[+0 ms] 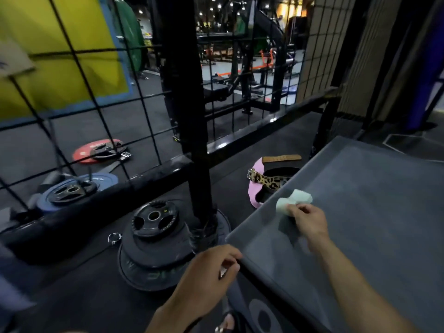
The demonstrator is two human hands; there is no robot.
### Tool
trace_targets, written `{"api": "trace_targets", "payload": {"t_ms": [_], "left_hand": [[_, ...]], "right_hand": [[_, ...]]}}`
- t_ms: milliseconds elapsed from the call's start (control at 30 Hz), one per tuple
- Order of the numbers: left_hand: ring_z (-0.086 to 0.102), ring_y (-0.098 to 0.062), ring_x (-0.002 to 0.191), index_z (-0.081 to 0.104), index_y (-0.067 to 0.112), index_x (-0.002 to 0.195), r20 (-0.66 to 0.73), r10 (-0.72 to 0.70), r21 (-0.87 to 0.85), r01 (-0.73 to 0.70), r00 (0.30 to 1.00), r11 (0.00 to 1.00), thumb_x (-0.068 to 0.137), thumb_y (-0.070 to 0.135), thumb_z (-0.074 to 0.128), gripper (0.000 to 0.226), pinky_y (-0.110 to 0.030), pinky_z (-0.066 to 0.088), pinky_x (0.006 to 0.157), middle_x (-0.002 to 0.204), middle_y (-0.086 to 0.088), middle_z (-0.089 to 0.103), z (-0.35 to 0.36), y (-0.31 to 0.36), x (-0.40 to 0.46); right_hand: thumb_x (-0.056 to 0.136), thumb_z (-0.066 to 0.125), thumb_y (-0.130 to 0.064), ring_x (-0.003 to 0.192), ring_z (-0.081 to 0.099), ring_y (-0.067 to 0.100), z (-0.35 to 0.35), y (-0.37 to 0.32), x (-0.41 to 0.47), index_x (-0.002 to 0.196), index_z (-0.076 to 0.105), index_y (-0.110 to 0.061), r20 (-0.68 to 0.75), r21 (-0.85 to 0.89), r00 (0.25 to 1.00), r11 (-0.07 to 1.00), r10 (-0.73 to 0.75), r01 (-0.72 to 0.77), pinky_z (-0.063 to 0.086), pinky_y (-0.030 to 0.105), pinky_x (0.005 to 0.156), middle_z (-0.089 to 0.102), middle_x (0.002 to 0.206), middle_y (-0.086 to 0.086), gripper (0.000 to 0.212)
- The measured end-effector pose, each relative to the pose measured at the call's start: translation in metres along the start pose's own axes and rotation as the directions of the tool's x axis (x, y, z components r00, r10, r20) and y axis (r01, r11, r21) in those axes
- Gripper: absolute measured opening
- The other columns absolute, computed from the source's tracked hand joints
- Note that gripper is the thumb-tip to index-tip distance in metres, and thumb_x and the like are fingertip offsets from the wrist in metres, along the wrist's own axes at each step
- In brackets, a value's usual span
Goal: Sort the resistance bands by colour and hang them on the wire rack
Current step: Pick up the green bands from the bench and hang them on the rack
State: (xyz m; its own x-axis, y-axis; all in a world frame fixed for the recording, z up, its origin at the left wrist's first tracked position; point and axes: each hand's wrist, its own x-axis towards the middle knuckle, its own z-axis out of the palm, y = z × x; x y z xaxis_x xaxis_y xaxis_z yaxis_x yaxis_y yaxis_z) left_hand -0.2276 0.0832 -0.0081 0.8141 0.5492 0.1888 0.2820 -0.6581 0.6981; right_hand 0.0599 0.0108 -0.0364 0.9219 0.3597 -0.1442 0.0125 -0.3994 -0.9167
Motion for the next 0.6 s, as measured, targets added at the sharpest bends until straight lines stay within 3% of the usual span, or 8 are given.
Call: {"api": "trace_targets", "payload": {"t_ms": [67,133,200,300,367,433,500,600], "left_hand": [[0.065,0.008,0.097,0.066,0.034,0.111,-0.019,-0.013,-0.025,0.012,1.000,1.000,0.093,0.028,0.064,0.018,-0.017,0.050,0.082,0.099,0.023,0.071,-0.013,0.004,-0.005],[0.065,0.007,0.096,0.065,0.036,0.110,-0.046,-0.030,-0.063,0.027,0.998,0.998,0.096,0.027,0.063,0.018,-0.012,0.047,0.080,0.099,0.024,0.070,-0.028,0.011,-0.010],[0.067,0.002,0.093,0.068,0.032,0.108,-0.104,-0.017,-0.113,0.005,0.994,0.994,0.096,0.021,0.064,0.017,-0.015,0.049,0.081,0.096,0.021,0.071,-0.047,0.024,-0.017],[0.068,-0.002,0.090,0.070,0.028,0.110,-0.235,0.034,-0.148,-0.070,0.971,0.986,0.096,0.015,0.067,0.019,-0.017,0.052,0.080,0.094,0.017,0.073,-0.081,0.048,-0.033],[0.068,-0.005,0.092,0.070,0.032,0.109,-0.326,0.039,-0.187,-0.105,0.945,0.977,0.096,0.017,0.066,0.019,-0.019,0.052,0.079,0.096,0.016,0.073,-0.104,0.062,-0.046],[0.068,-0.006,0.097,0.069,0.036,0.107,-0.402,0.009,-0.258,-0.122,0.916,0.958,0.098,0.022,0.064,0.017,-0.022,0.052,0.083,0.099,0.016,0.073,-0.126,0.074,-0.059],[0.067,-0.004,0.103,0.067,0.036,0.108,-0.433,-0.027,-0.323,-0.127,0.901,0.938,0.099,0.032,0.060,0.013,-0.026,0.052,0.090,0.104,0.017,0.073,-0.146,0.079,-0.070],[0.064,-0.001,0.112,0.068,0.037,0.113,-0.283,-0.093,-0.450,-0.047,0.955,0.892,0.095,0.053,0.049,0.031,-0.038,0.049,0.103,0.113,0.017,0.072,-0.169,0.076,-0.077]], "right_hand": [[0.075,0.075,-0.038,0.080,0.064,0.026,-0.009,-0.026,-0.016,0.070,0.075,-0.018,0.059,-0.062,0.989,0.988,-0.137,0.141,0.054,0.042,0.074,0.070,0.074,0.002,0.021],[0.084,0.074,-0.028,0.077,0.060,0.022,-0.023,-0.058,-0.038,0.075,0.075,-0.015,0.243,-0.087,0.944,0.964,-0.223,0.251,0.048,0.036,0.071,0.069,0.076,0.005,0.016],[0.086,0.074,-0.028,0.077,0.057,0.018,-0.038,-0.091,-0.064,0.079,0.075,-0.013,0.452,-0.178,0.866,0.929,-0.215,0.324,0.044,0.034,0.071,0.068,0.079,0.004,0.016],[0.081,0.077,-0.032,0.085,0.057,0.016,-0.051,-0.134,-0.112,0.082,0.070,-0.012,0.698,-0.186,0.709,0.930,-0.101,0.315,0.051,0.040,0.092,0.062,0.086,0.002,0.021],[0.073,0.077,-0.034,0.087,0.055,0.014,-0.051,-0.158,-0.144,0.085,0.064,-0.016,0.805,-0.133,0.587,0.940,-0.081,0.313,0.049,0.038,0.095,0.057,0.089,0.000,0.025],[0.073,0.079,-0.035,0.088,0.056,0.010,-0.045,-0.184,-0.178,0.091,0.064,-0.014,0.862,-0.136,0.502,0.919,-0.074,0.369,0.047,0.027,0.089,0.059,0.092,-0.004,0.031],[0.086,0.073,-0.023,0.076,0.050,0.006,-0.036,-0.212,-0.209,0.090,0.065,-0.010,0.915,-0.139,0.393,0.845,-0.089,0.516,0.043,0.017,0.073,0.052,0.082,-0.002,0.016],[0.092,0.064,-0.015,0.065,0.042,0.007,-0.021,-0.249,-0.247,0.079,0.058,-0.008,0.981,-0.126,0.192,0.709,-0.013,0.694,0.038,0.016,0.061,0.045,0.066,-0.007,0.016]]}}
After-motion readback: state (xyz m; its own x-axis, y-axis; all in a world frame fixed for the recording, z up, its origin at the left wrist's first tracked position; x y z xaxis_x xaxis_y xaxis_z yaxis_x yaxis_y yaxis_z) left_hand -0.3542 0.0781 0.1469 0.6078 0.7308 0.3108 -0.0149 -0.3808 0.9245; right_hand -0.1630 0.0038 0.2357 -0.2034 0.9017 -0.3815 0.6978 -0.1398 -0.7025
